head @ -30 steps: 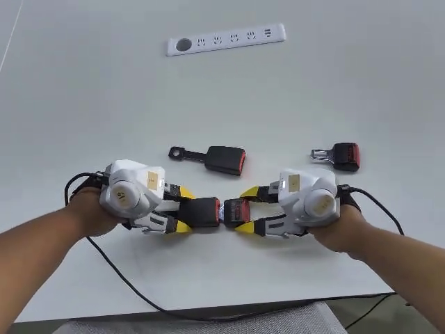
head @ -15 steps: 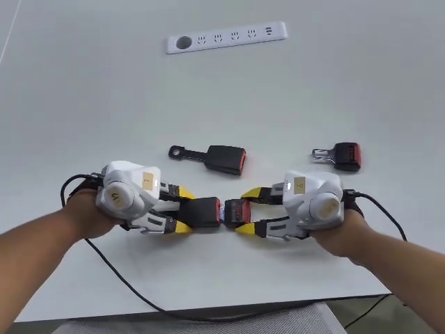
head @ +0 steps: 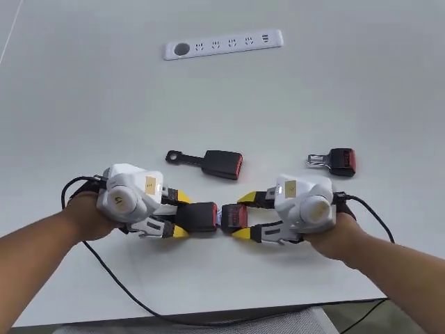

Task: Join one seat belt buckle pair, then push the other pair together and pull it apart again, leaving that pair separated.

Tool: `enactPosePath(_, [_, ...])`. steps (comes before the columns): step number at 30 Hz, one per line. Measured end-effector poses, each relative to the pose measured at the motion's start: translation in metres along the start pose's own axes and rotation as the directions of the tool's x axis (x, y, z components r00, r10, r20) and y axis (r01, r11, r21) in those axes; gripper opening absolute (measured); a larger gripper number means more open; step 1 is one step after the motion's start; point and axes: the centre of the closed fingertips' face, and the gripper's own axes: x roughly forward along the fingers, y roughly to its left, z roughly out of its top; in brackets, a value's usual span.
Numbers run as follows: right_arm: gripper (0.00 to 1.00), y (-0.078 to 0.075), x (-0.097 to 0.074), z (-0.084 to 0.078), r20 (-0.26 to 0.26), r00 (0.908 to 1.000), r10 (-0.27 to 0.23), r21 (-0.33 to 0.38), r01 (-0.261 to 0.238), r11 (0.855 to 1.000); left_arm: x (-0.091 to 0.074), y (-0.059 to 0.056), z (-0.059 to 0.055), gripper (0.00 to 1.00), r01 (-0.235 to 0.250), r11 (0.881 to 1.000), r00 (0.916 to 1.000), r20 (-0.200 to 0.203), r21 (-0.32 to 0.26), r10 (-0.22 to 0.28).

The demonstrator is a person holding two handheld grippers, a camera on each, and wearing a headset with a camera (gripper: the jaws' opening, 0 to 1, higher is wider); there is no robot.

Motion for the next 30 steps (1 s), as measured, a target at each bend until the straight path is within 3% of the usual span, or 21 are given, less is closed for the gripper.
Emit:
enactPosePath(4, [0.37, -0.001, -0.004, 0.003, -0.021, 0.9994, -0.028, 0.052, 0.029, 0.998, 0.0, -0.003, 0.001, 0.37, 0.023, 1.0, 0.9979, -0.06, 0.001, -0.023])
enactPosePath(7, [0.55, -0.004, -0.01, 0.013, 0.018, 0.998, -0.061, 0.133, 0.058, 0.989, -0.002, -0.001, 0.003, 0.44, 0.008, 0.994, 0.9974, -0.071, -0.113, -0.016])
enactPosePath(8, [0.61, -0.004, -0.013, 0.012, 0.007, 0.9979, -0.064, 0.169, 0.062, 0.984, -0.003, 0.004, 0.002, 0.5, -0.034, 0.987, 0.9961, -0.086, -0.155, 0.02])
enactPosePath(9, [0.65, -0.005, -0.015, 0.012, 0.008, 0.9977, -0.067, 0.187, 0.064, 0.98, -0.005, 0.006, 0.004, 0.62, -0.049, 0.977, 0.9955, -0.089, -0.209, 0.031])
enactPosePath(10, [0.68, -0.007, -0.019, 0.014, 0.02, 0.9969, -0.076, 0.162, 0.072, 0.984, -0.004, 0.007, 0.009, 0.72, -0.052, 0.975, 0.9969, -0.069, -0.218, 0.037])
enactPosePath(11, [0.69, -0.007, -0.022, 0.014, 0.021, 0.9962, -0.084, 0.154, 0.08, 0.985, -0.007, 0.011, 0.018, 0.79, -0.066, 0.976, 0.9977, -0.027, -0.208, 0.062])
enactPosePath(14, [0.75, -0.009, -0.031, 0.012, 0.011, 0.995, -0.099, 0.169, 0.096, 0.981, -0.017, 0.014, 0.031, 0.82, -0.087, 0.973, 0.9961, -0.006, -0.215, 0.088])
enactPosePath(16, [0.76, -0.013, -0.04, 0.011, 0.016, 0.9926, -0.121, 0.176, 0.116, 0.977, -0.023, 0.019, 0.044, 0.85, -0.105, 0.973, 0.9927, 0.038, -0.204, 0.115])
enactPosePath(18, [0.81, -0.018, -0.049, 0.01, 0.021, 0.9891, -0.146, 0.186, 0.139, 0.973, -0.029, 0.03, 0.051, 0.93, -0.148, 0.968, 0.9855, 0.051, -0.205, 0.162])
enactPosePath(20, [0.81, -0.024, -0.059, 0.008, 0.024, 0.9868, -0.16, 0.199, 0.152, 0.968, -0.035, 0.036, 0.06, 1.0, -0.16, 0.964, 0.982, 0.065, -0.214, 0.178])
enactPosePath(24, [0.83, -0.04, -0.083, 0.001, 0.019, 0.9786, -0.205, 0.201, 0.197, 0.96, -0.044, 0.051, 0.075, 1.0, -0.184, 0.964, 0.9756, 0.084, -0.193, 0.203])
enactPosePath(30, [0.85, -0.07, -0.118, -0.016, 0.003, 0.9667, -0.256, 0.202, 0.25, 0.947, -0.045, 0.07, 0.088, 1.0, -0.181, 0.974, 0.9776, 0.083, -0.133, 0.193])
